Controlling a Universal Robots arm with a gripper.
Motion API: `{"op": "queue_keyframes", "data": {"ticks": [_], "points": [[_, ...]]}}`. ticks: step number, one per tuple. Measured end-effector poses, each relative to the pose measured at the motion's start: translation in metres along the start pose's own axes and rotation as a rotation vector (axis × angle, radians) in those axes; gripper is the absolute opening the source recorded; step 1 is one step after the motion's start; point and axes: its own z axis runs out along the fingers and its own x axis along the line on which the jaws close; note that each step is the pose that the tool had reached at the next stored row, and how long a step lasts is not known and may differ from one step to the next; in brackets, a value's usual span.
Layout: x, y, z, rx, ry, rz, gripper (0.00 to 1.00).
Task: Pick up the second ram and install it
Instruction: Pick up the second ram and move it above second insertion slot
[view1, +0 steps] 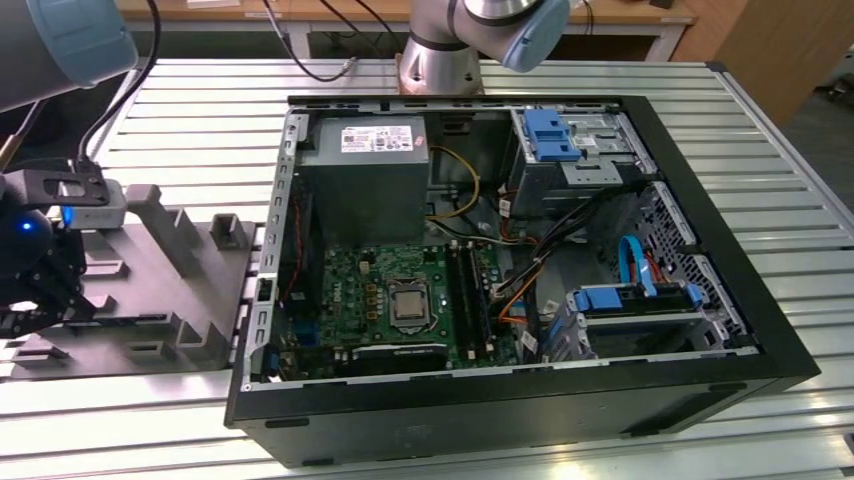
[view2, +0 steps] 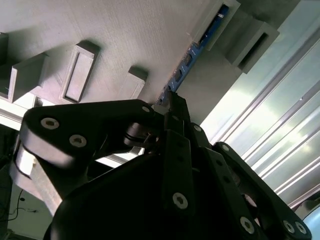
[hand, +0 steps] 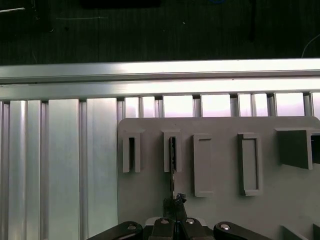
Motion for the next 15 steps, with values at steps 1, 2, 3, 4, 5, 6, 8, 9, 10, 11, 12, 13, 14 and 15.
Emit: {"op": "queue_keyframes", "data": {"ticks": [1, 2, 3, 4, 5, 6, 8, 9, 10, 11, 12, 13, 14, 15], "points": [[0.0001, 0.0001, 0.0001, 0.0001, -0.0001, 0.0, 0.16], [0.0003, 0.0003, 0.0001, 0.0, 0.0, 0.0, 0.16], [0.0006, 0.0007, 0.0003, 0.0, 0.0, 0.0, 0.23], [0.0008, 0.0009, 0.0004, 0.0, 0.0, 0.0, 0.29], [0.0009, 0.0009, 0.0005, 0.0001, 0.0003, 0.0, 0.29], [0.0009, 0.0009, 0.0005, 0.0001, 0.0006, 0.0, 0.29], [0.001, 0.0009, 0.001, 0.0001, 0.0008, 0.0, 0.35], [0.001, 0.0008, 0.0024, 0.0002, 0.0007, 0.0, 0.35], [0.001, 0.0007, 0.0043, 0.0001, 0.0008, 0.0, 0.35], [0.0011, 0.0006, 0.0059, 0.0, 0.0009, -0.001, 0.35], [0.0011, 0.0006, 0.0072, 0.0, 0.0009, -0.003, 0.35], [0.0011, 0.0006, 0.0082, -0.0001, 0.0011, -0.007, 0.35], [0.0011, 0.0004, 0.0091, -0.0002, 0.0014, -0.013, 0.35], [0.0011, 0.0003, 0.0099, -0.0004, 0.0016, -0.019, 0.35]]}}
